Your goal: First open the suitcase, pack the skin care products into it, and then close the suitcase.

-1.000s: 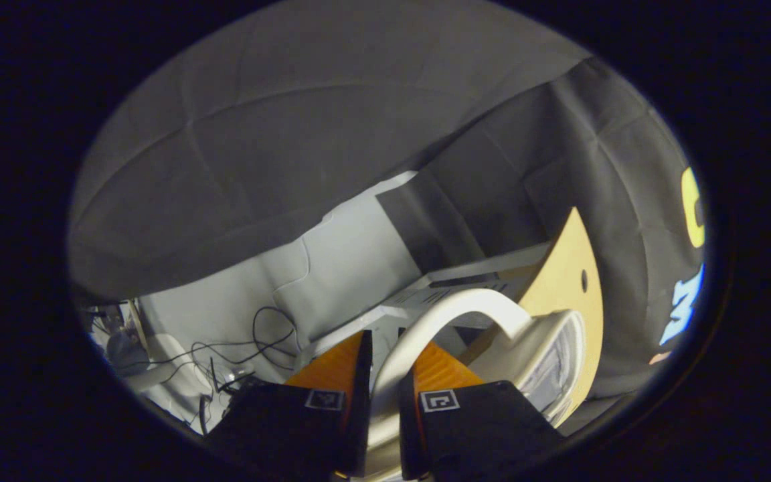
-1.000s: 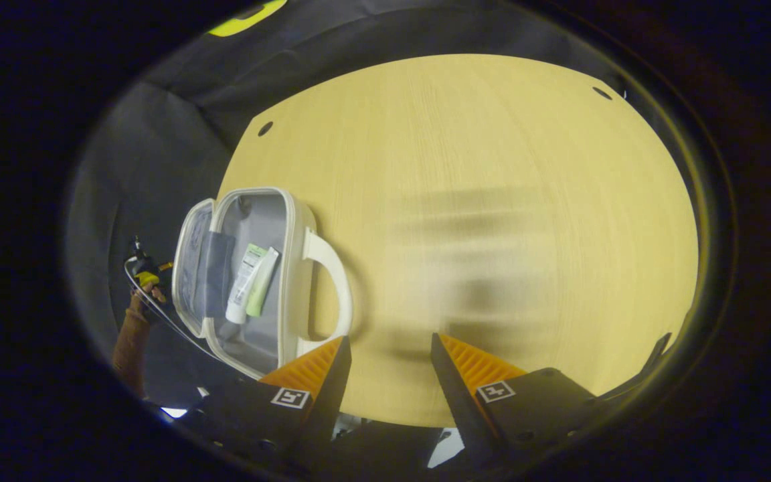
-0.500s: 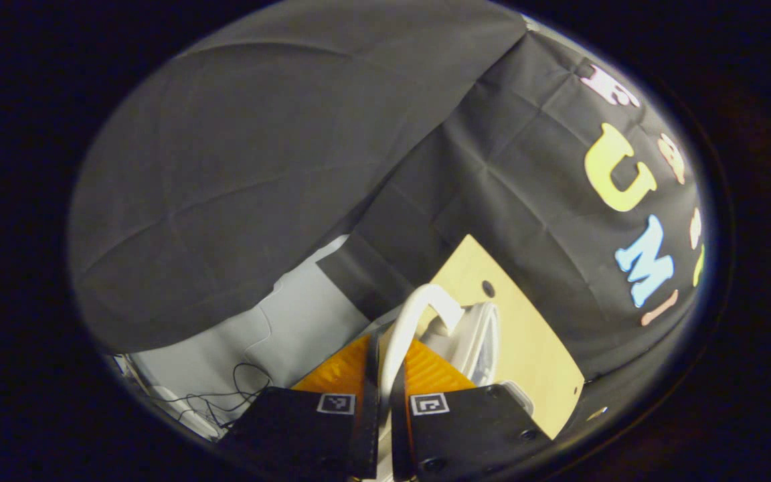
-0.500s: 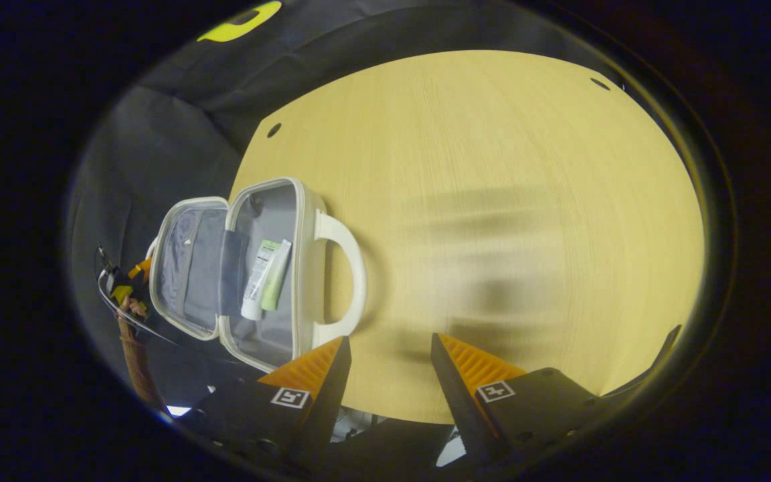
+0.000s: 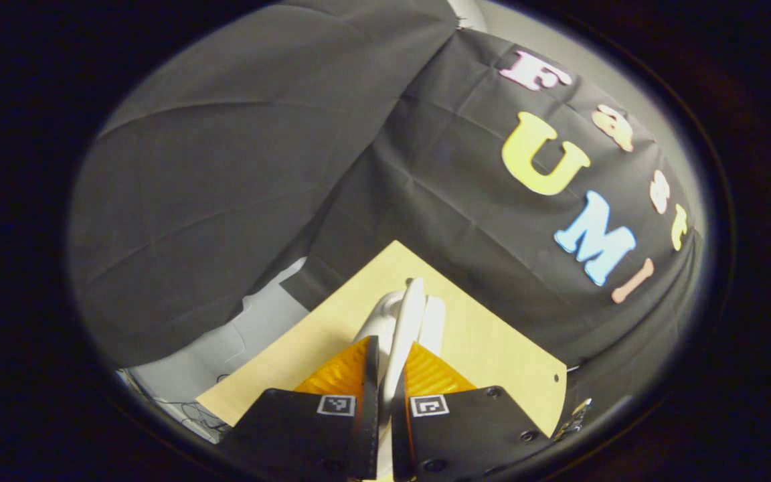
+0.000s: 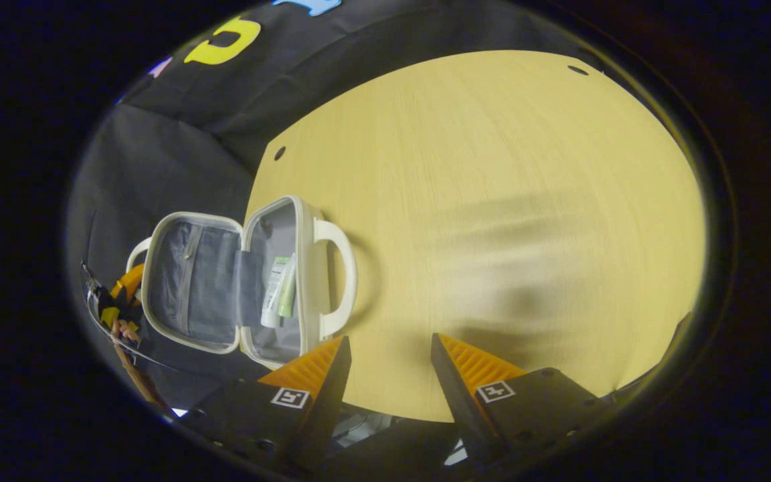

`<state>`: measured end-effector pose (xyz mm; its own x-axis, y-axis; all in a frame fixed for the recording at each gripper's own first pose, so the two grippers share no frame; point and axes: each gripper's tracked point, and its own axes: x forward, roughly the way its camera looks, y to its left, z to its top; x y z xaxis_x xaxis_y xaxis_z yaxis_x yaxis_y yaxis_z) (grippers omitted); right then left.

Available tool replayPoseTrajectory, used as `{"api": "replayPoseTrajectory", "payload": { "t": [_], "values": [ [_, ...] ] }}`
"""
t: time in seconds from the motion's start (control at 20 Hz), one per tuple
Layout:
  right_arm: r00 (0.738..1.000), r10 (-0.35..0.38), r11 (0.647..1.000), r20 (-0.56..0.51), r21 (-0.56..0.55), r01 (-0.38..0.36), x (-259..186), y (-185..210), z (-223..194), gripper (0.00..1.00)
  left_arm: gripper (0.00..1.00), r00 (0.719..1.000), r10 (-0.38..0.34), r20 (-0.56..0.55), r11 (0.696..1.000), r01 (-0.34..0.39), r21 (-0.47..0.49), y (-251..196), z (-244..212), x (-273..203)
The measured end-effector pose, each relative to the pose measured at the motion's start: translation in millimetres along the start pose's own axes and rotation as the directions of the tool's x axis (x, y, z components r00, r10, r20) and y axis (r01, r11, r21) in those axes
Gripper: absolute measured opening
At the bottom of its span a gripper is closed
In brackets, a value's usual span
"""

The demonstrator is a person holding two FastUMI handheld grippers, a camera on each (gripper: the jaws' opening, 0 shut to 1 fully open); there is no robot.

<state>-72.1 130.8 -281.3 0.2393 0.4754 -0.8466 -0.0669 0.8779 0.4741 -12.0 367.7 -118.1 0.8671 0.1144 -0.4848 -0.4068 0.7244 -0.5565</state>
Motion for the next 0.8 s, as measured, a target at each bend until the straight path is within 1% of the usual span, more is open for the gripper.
{"api": "replayPoseTrajectory", "payload": {
  "t": [0.2,0.35,0.45,0.65,0.8],
  "values": [
    [1.000,0.014,1.000,0.021,0.019,-0.015,-12,-27,8,0.75,0.16,0.999,-0.042,-0.010,0.997,0.042,0.069,-70,-29,-5],
    [0.999,0.021,0.999,0.032,0.033,-0.022,-27,-53,19,0.75,0.16,0.996,-0.072,-0.042,0.993,0.076,0.089,-122,-65,3],
    [0.999,0.030,0.999,0.045,0.044,-0.032,-38,-69,27,0.75,0.16,0.995,-0.080,-0.067,0.991,0.087,0.103,-149,-95,8],
    [0.997,0.030,0.997,0.067,0.071,-0.034,-61,-106,41,0.75,0.16,0.991,-0.061,-0.119,0.984,0.080,0.159,-185,-161,17],
    [0.996,0.027,0.995,0.087,0.093,-0.035,-80,-131,45,0.75,0.16,0.986,-0.024,-0.165,0.978,0.058,0.201,-202,-210,33]
  ]
}}
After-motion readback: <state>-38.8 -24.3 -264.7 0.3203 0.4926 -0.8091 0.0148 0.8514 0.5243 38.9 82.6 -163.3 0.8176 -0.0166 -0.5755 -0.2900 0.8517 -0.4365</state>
